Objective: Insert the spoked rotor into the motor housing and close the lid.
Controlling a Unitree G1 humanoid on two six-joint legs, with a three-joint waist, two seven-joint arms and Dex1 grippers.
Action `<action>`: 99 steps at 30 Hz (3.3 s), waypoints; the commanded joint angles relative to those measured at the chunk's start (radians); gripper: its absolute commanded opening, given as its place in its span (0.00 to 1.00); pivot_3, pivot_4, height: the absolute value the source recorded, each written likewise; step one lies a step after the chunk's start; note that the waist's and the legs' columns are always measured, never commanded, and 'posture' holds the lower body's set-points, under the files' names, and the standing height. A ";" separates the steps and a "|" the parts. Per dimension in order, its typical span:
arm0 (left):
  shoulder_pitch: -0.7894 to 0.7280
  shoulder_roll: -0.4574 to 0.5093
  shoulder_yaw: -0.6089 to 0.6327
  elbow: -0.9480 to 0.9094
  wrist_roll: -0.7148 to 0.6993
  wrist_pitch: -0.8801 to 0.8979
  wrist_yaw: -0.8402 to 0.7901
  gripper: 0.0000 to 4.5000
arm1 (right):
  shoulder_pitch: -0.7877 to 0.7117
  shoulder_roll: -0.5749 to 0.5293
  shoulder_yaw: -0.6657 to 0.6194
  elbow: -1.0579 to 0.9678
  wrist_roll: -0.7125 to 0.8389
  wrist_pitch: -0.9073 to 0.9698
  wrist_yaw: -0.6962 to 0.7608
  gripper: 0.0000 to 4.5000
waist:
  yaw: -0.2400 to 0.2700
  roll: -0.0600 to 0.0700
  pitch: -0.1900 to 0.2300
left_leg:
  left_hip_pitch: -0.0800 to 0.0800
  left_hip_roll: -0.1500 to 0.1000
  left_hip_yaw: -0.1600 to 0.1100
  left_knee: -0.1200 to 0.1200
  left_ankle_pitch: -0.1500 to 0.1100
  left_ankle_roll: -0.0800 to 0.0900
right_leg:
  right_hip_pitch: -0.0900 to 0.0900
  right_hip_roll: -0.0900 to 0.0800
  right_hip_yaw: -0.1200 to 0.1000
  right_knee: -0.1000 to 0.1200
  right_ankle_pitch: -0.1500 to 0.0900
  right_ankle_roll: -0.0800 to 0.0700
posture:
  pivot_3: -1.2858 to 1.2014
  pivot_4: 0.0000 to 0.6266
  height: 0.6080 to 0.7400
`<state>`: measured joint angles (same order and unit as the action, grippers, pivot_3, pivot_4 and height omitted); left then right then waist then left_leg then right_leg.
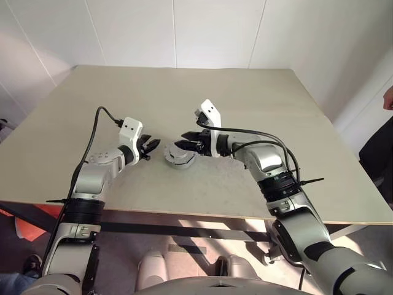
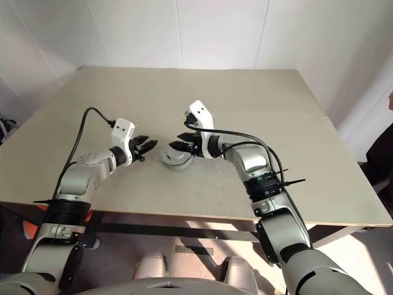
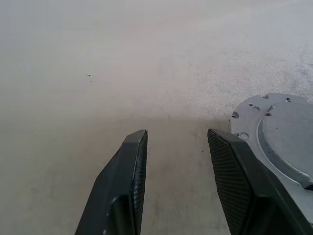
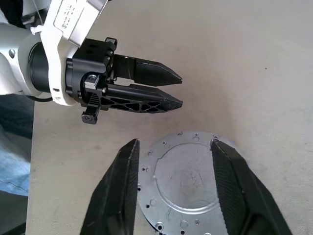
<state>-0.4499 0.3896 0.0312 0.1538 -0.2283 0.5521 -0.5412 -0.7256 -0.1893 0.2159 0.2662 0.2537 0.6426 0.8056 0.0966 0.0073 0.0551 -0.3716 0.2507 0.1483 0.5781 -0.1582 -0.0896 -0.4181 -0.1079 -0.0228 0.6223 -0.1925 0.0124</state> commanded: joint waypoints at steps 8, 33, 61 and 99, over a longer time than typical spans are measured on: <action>-0.019 0.012 0.006 -0.021 0.003 -0.011 -0.008 0.46 | -0.010 0.027 0.065 0.059 -0.074 -0.048 -0.006 1.00 | -0.001 0.000 0.000 | 0.000 0.000 0.000 0.000 0.000 0.000 | 0.000 0.000 0.000 0.000 0.000 0.000 | 0.52 0.00 1.00; -0.012 0.020 0.010 -0.027 0.006 -0.002 -0.011 0.46 | -0.028 0.087 0.060 0.272 -0.162 -0.216 -0.079 1.00 | -0.002 0.000 0.000 | 0.001 0.000 0.000 0.000 -0.002 0.003 | 0.000 0.000 0.000 0.000 0.000 0.000 | 0.52 0.00 1.00; -0.008 0.028 0.036 -0.003 0.001 -0.005 0.004 0.46 | -0.020 0.052 0.085 0.209 -0.212 -0.273 -0.012 0.70 | -0.001 0.000 0.000 | -0.002 0.000 0.000 0.000 -0.003 0.005 | -0.001 0.000 -0.001 -0.002 0.000 0.000 | 0.52 0.00 1.00; 0.002 0.020 0.019 -0.001 0.006 -0.006 0.005 0.46 | -0.006 0.059 0.072 0.183 -0.213 -0.253 0.008 0.70 | -0.003 0.000 0.000 | -0.003 0.000 0.000 0.000 -0.003 0.005 | -0.001 0.000 -0.001 -0.003 0.000 0.000 | 0.52 0.00 1.00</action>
<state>-0.4313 0.4065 0.0405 0.1737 -0.2199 0.5549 -0.5388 -0.7258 -0.1287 0.2872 0.4713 0.0401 0.4097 0.8039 0.0941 0.0073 0.0551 -0.3742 0.2510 0.1483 0.5777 -0.1613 -0.0842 -0.4192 -0.1078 -0.0236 0.6195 -0.1926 0.0122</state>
